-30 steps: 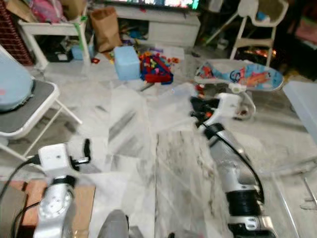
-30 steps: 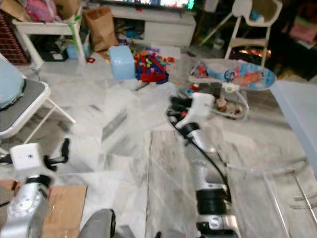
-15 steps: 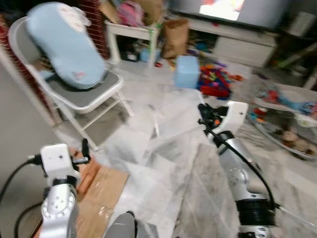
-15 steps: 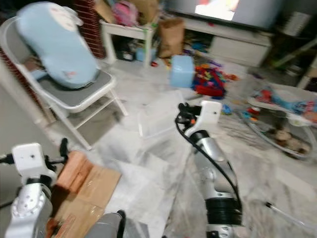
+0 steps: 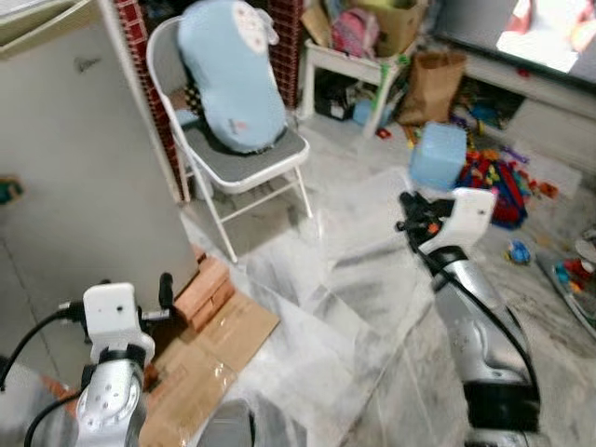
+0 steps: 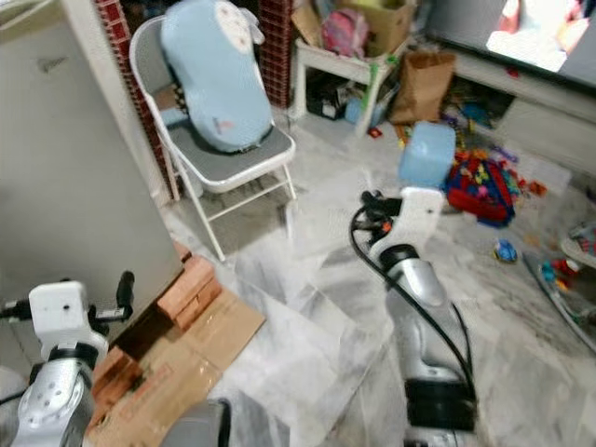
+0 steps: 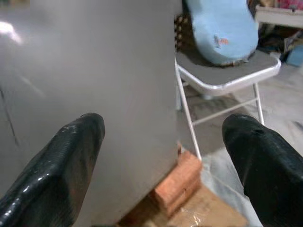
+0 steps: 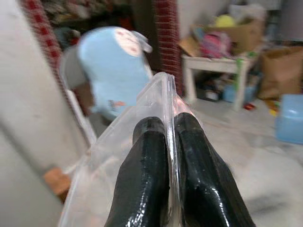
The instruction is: Restocking fridge
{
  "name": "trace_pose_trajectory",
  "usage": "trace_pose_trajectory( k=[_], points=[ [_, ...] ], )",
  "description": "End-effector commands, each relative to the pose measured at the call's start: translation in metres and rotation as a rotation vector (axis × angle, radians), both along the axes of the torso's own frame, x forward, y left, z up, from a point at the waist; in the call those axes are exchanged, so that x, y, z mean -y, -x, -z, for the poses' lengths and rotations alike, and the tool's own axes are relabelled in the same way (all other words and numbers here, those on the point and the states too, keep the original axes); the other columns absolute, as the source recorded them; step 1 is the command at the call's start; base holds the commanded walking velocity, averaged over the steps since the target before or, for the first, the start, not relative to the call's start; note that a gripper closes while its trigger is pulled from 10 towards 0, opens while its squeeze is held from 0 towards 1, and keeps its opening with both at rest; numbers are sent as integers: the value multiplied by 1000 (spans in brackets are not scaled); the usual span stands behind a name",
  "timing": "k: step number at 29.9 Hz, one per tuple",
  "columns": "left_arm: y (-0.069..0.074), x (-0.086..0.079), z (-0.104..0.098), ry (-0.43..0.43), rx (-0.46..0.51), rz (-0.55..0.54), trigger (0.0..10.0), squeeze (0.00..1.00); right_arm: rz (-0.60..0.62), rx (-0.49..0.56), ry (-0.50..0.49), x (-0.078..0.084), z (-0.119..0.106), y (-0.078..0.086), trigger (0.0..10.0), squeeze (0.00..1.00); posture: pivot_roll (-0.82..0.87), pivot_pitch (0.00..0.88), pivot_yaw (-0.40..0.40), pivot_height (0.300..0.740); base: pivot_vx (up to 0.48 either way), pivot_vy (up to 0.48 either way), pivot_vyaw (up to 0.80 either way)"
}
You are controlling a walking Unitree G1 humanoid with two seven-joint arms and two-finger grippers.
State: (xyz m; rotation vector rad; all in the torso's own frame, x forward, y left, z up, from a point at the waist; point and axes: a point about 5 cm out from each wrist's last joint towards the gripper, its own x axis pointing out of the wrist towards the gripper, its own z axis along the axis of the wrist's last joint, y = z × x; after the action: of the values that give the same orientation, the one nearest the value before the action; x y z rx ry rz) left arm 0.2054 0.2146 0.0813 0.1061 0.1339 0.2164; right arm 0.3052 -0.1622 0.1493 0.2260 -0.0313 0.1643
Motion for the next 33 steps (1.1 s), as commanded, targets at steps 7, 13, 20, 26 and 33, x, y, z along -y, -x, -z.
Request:
trace_pose_trajectory(
  k=[7,13,20,26,33],
  points=[
    [1,4,1,13,-1,12,10000,0,29,-41,-47,15,3,16,10000,0,89,65,-76,740,0,0,398],
    [-2,8,1,11,-1,12,10000,0,13,-66,-73,2,9,20,10000,0,81,84,-68,740,0,0,800],
    [-9,9,-3,12,14,12,10000,0,-10,-85,-87,-5,11,21,10000,0,86,81,-74,740,0,0,800],
    [-8,9,-1,21,12,6,10000,0,-2,-99,-90,-2,14,21,10000,0,86,82,-77,740,0,0,800],
    [-10,14,-1,44,4,34,10000,0,-4,-92,-97,-4,12,17,10000,0,86,83,-78,740,0,37,686]
  ],
)
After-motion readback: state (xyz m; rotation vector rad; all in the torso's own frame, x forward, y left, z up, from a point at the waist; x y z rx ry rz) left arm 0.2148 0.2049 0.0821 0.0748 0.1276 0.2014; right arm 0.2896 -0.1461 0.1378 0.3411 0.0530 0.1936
